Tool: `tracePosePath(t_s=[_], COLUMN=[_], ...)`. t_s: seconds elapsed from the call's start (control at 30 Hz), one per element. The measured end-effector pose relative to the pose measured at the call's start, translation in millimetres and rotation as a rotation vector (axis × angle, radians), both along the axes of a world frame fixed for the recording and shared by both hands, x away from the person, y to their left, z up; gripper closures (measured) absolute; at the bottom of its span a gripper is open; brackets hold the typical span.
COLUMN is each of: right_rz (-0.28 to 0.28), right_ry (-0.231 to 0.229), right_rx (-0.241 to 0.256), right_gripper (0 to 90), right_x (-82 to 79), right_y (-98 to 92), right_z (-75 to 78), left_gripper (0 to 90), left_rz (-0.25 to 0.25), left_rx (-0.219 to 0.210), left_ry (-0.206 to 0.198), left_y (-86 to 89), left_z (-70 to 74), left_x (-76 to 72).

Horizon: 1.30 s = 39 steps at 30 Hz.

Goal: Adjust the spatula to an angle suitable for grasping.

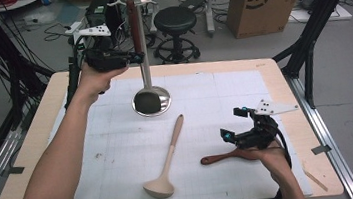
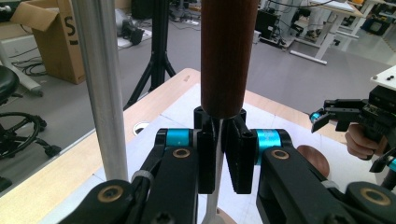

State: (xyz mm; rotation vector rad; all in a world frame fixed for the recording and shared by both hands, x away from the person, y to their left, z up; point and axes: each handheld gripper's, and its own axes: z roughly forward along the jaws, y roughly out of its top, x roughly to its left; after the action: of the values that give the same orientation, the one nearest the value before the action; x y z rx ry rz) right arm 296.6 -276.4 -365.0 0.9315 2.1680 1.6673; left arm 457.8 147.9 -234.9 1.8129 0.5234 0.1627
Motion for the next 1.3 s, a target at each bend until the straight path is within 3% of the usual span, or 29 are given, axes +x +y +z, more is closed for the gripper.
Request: tracePosePath(t_s=[0.67,0.97,1.3], right_rz=[0.004,0.008,0.004], right_ry=[-0.002,-0.002,-0.002], right_rx=[0.017,0.016,0.011], right_gripper=[0.0,0.0,0.0], right_x=[0.2,0.3,-0.5], right_y=[-0.7,-0.6,-2.4], right_z=[0.0,-0.2,-1.2], left_gripper=[77.4,71.0,69.8], left_rz=[0.024,0.04,0.05], left_rx=[-0.004,-0.027,-0.015], left_ry=[0.024,0.005,-0.016], left_y=[3.0,12.4,25.6], left_z=[-2.9,3.7,13.0], left_x=[5.0,1.6,-7.9])
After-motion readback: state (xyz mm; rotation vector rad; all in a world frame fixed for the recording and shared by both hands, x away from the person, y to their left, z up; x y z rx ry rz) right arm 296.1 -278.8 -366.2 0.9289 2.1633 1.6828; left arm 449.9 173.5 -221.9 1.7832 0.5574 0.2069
